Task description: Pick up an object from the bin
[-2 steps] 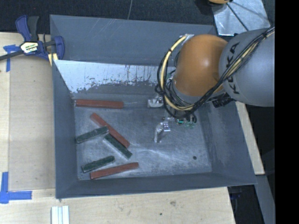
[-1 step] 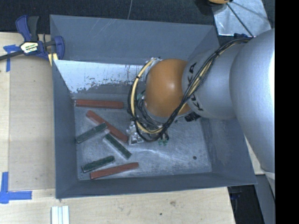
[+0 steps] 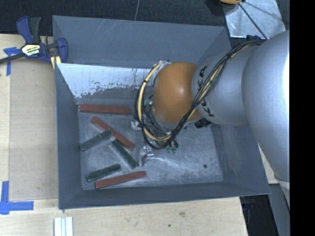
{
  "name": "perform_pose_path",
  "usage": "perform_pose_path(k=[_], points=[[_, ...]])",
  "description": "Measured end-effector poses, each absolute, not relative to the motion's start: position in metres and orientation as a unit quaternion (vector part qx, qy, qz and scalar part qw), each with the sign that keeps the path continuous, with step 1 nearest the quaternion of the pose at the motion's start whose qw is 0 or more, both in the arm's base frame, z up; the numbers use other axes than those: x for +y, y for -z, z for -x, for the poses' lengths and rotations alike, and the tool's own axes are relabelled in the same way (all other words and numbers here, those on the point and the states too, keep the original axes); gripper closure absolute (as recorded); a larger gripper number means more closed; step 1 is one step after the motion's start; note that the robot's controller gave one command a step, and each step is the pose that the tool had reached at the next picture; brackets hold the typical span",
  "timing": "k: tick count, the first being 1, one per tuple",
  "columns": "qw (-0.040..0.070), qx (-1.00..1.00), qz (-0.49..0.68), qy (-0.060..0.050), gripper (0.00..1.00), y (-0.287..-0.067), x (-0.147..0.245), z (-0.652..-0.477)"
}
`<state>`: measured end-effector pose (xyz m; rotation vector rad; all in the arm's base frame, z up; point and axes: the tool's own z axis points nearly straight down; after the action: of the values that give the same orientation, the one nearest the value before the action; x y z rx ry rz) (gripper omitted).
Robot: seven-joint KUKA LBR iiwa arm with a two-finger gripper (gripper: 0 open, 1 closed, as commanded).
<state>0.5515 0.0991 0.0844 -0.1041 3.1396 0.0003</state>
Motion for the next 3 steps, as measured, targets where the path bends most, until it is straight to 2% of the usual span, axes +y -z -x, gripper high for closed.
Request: perform_pose_path(k=[1,2,3], points=[[0.000,0.999,0.033,0.000,0.00,-0.084,0.099,-0.551],[0.011,0.999,-0.033,-0.001,1.00,-0.078,0.134,-0.560],[0.011,0.999,-0.033,-0.001,1.00,-0.078,0.133,-0.560]])
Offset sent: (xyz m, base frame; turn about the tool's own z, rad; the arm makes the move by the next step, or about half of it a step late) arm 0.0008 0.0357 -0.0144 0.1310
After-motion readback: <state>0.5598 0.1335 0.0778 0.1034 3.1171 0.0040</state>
